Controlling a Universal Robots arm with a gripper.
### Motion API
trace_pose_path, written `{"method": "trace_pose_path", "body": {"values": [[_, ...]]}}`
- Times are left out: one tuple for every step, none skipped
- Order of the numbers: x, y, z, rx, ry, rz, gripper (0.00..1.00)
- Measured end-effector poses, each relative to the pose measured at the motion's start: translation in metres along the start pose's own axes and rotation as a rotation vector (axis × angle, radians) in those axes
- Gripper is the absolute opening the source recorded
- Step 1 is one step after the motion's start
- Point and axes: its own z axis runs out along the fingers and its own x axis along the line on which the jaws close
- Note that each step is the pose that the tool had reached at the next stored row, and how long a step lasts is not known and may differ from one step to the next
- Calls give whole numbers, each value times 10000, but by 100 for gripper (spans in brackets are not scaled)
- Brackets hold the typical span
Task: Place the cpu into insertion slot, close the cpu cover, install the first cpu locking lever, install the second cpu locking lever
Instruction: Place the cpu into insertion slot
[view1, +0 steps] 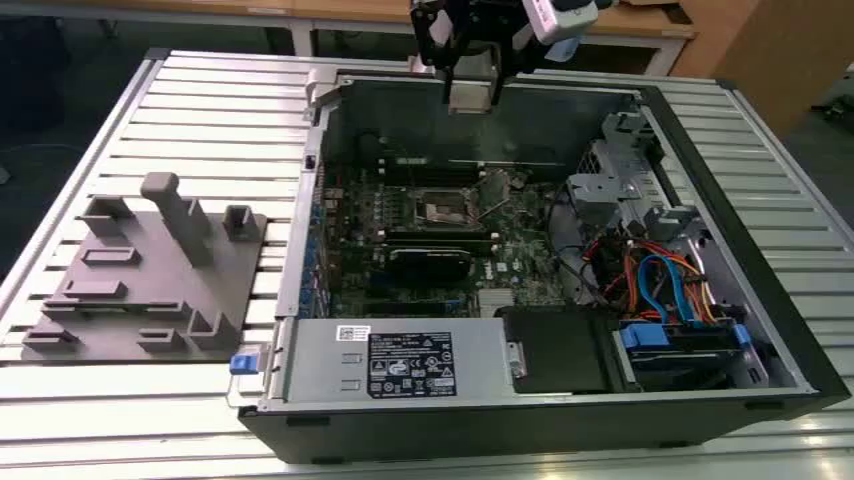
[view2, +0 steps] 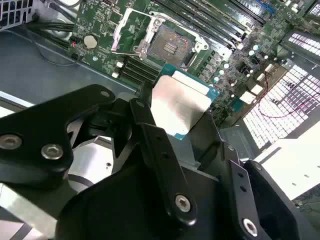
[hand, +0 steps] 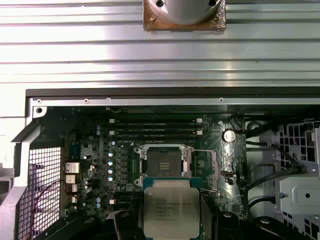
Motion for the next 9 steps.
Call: {"method": "trace_pose_path", "body": {"values": [[0, 0, 0, 0, 0, 0, 54], [0, 0, 0, 0, 0, 0, 54], [0, 0, 0, 0, 0, 0, 54], [0, 0, 0, 0, 0, 0, 54], [0, 0, 0, 0, 0, 0, 54], [0, 0, 0, 0, 0, 0, 54], [0, 0, 0, 0, 0, 0, 54], [0, 0, 0, 0, 0, 0, 54], [0, 0, 0, -1, 0, 0, 54]]}}
